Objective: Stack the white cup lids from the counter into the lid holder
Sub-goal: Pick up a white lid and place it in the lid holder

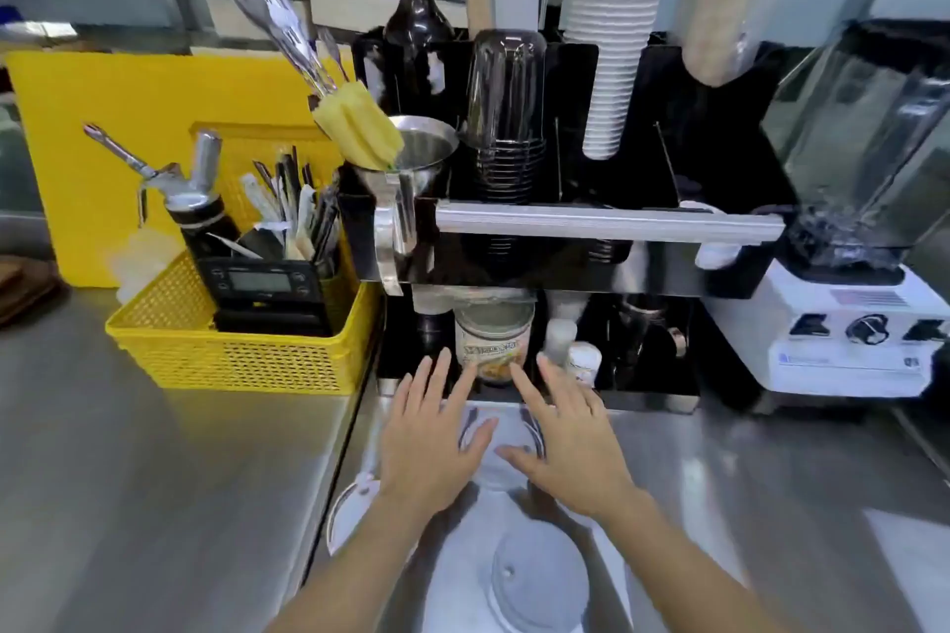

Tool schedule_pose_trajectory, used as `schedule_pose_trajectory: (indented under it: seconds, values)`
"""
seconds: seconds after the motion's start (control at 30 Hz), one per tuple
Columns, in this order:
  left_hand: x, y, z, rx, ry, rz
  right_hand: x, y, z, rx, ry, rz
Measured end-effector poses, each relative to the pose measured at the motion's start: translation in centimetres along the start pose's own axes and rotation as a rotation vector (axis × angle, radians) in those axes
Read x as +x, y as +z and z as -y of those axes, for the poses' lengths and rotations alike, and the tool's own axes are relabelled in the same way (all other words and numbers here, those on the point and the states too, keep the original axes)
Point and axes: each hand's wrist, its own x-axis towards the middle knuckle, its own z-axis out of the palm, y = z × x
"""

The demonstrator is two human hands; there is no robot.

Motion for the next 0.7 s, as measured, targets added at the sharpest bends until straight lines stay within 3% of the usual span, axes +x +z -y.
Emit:
schedule_pose_trajectory:
  seconds: [0.2, 0.37, 0.53, 0.7]
  values:
    - [-1.8, 4.2, 1.2, -0.053, 0.041, 0.235, -1.5, 4.1, -0.2, 0.125, 0.040, 0.231]
    - [-2.0, 5.0, 1.7, -0.114, 0.045, 0.360, -1.4, 5.1, -0.7, 0.052, 0.016, 0.389]
    - [-1.7, 3.6, 1.0, -0.284, -0.017, 0.373, -1.2, 3.6, -1.2, 0.184, 0.030, 0.315]
    - [-0.6, -2.4, -1.0, -0.451, 0.024, 0.191, -0.4, -2.7, -1.1, 0.363, -0.047, 0.023]
